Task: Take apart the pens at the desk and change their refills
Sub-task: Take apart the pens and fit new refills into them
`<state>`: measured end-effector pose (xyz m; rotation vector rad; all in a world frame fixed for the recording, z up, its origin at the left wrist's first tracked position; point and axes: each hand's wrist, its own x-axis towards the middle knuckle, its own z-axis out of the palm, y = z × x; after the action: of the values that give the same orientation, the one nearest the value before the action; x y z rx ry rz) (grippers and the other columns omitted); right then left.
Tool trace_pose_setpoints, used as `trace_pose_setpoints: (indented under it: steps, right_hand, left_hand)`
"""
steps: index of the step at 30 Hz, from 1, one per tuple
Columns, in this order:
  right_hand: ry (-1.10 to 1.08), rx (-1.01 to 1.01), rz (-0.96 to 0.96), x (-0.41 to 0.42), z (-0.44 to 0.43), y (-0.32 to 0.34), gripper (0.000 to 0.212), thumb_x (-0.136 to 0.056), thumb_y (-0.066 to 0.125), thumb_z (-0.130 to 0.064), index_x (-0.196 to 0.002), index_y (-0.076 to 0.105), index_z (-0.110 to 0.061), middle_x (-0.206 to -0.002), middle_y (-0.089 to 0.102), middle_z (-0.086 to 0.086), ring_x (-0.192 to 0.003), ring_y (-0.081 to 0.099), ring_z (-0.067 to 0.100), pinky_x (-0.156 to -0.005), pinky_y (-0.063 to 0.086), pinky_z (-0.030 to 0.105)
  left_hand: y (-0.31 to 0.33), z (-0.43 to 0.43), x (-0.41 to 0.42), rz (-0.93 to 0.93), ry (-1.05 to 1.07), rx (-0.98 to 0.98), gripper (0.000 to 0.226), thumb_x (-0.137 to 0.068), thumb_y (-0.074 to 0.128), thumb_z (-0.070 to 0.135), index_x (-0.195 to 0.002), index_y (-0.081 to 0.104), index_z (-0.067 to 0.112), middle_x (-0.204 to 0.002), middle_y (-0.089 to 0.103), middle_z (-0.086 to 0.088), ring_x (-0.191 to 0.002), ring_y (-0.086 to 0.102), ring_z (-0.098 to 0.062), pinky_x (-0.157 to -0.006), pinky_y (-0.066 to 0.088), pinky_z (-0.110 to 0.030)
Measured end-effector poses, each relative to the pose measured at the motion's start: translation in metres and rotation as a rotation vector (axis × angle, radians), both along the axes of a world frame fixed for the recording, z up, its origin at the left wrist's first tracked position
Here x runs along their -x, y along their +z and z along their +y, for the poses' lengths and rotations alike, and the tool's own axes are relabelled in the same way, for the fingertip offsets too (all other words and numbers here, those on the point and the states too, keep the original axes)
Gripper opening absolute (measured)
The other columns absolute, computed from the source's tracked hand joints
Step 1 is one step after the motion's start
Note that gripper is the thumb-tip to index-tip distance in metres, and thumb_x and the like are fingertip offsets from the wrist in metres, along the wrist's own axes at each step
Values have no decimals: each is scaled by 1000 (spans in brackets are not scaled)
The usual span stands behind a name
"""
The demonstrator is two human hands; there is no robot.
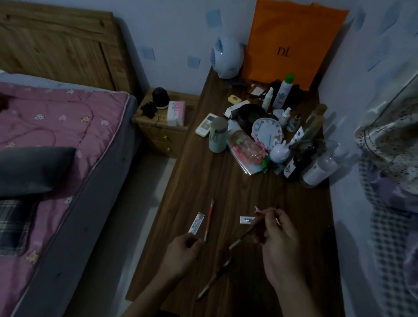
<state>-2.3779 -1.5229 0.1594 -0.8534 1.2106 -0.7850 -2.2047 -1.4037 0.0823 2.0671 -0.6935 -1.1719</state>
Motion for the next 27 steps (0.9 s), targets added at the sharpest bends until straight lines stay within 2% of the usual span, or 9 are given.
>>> trace_pose_setpoints:
  steps: [2, 4, 6, 10, 16, 20, 22, 25, 27]
  right_hand:
    - [-35, -20, 13, -2, -2, -9, 17, -101, 54, -32, -107, 69, -29, -112, 71, 10, -99, 71, 27, -58, 56, 25]
    - [-54, -2, 33, -5, -4, -15, 21, -101, 53, -32, -98, 71, -42, -115, 69, 10, -101, 70, 27, -62, 56, 27]
    - [-65, 21, 79, -7, -6, -19, 27, -101, 53, -33, -89, 70, -51, -115, 67, 8, -102, 70, 25, -64, 57, 27]
    - [-92, 18, 116, -5, -8, -27, 19, -100, 55, -33, -92, 70, -42, -111, 70, 8, -100, 70, 23, -67, 55, 30]
    - [-74, 23, 129, 4, -6, -37, 18, -102, 51, -30, -101, 66, -20, -85, 70, 7, -80, 67, 22, -65, 49, 34]
    - [-67, 26, 125, 6, -4, -41, 21, -103, 51, -29, -91, 69, -29, -73, 70, 0, -69, 69, 13, -66, 50, 34]
    - [-64, 30, 137, 4, -5, -44, 24, -103, 51, -29, -88, 70, -34, -71, 70, -2, -66, 69, 11, -65, 50, 34]
    - [-37, 19, 154, 2, -3, -50, 21, -102, 52, -32, -93, 70, -36, -73, 70, -3, -71, 69, 14, -72, 56, 40]
    - [-11, 22, 159, 0, 0, -53, 20, -101, 52, -34, -94, 71, -35, -73, 68, -3, -71, 68, 15, -72, 57, 40]
  left_hand:
    - [-25, -6, -5, -174, -33, -49, 11, -90, 60, 33, -87, 69, 29, -87, 72, 8, -70, 64, 3, -58, 46, -16]
    - [-45, -11, -7, -298, -39, -96, 12, -89, 62, 36, -96, 68, 28, -96, 71, 6, -76, 62, 1, -56, 40, -14]
    - [-61, -15, -10, -377, -32, -152, 23, -90, 60, 35, -108, 65, 22, -105, 66, 0, -89, 63, -12, -65, 47, -23]
    - [-76, -19, -14, -501, -49, -225, 28, -90, 58, 32, -113, 61, 16, -108, 59, -7, -97, 60, -24, -79, 53, -37]
    - [-91, -18, -16, -436, -61, -304, 32, -91, 58, 34, -119, 54, 19, -114, 56, -5, -95, 59, -19, -69, 46, -30]
    - [-92, -20, -20, -353, -10, -372, 19, -89, 59, 32, -104, 59, 22, -90, 63, 3, -75, 62, -12, -59, 53, -29]
    - [-91, -18, -22, -297, 31, -376, 15, -86, 61, 30, -99, 63, 23, -77, 59, 9, -64, 57, -7, -49, 46, -24]
    - [-85, -17, -19, -202, 86, -270, 14, -85, 59, 34, -87, 64, 21, -77, 67, 4, -62, 61, -10, -49, 44, -26]
    - [-75, -17, -15, -44, 137, -179, 21, -84, 62, 41, -85, 67, 21, -74, 72, -1, -61, 68, -14, -46, 47, -26]
